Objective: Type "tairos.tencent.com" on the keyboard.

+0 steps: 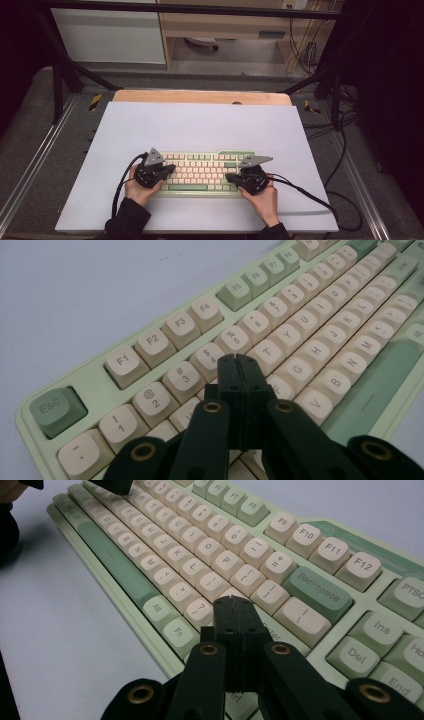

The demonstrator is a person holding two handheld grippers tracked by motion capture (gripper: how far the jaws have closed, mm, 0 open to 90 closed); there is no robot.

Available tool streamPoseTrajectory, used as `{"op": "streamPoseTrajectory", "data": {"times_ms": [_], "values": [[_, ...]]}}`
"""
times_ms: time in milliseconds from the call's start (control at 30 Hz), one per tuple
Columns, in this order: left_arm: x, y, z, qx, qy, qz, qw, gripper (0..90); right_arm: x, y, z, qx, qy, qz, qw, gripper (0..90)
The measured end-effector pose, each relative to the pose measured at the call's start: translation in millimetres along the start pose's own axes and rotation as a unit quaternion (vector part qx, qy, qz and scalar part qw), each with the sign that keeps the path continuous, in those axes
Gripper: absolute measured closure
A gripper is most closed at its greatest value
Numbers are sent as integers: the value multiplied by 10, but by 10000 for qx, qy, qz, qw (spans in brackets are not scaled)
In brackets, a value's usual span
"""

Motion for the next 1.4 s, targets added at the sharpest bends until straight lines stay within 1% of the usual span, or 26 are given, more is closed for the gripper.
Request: {"op": "streamPoseTrajectory", "data": {"times_ms": [267, 667, 800, 867, 1100, 1167, 1267, 1400], "values": [[6, -60, 10, 33, -6, 37, 10000, 900, -9, -15, -11, -16, 8, 24, 10000, 900], [73, -132, 1, 85, -7, 15, 10000, 900, -41, -22, -44, -77, 12, 104, 9999, 900], [112, -168, -18, 101, -41, 16, 9999, 900, -63, -13, -66, -119, -12, 125, 9998, 900], [126, -185, -34, 102, -69, 28, 9999, 900, -72, 1, -80, -143, 3, 130, 9998, 900], [171, -248, -79, 81, -109, 53, 9999, 900, -126, 81, -149, -225, -97, 101, 9996, 900], [183, -270, -95, 69, -121, 72, 9999, 900, -149, 103, -173, -262, -76, 97, 9996, 900], [199, -300, -115, 57, -146, 97, 9998, 900, -190, 134, -209, -305, -120, 112, 9994, 900], [214, -328, -142, 41, -168, 109, 9998, 900, -245, 184, -254, -346, -118, 119, 9993, 900]]}}
Point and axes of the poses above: each handheld gripper's, and its own axes: y roughly forward along the jaws, x roughly out of its underside, z roughly to its right, the point moved 3 cm from there along y, roughly forward along the jaws, and after that the axes turned 9 degrees about -y, right-handed, at the moved point
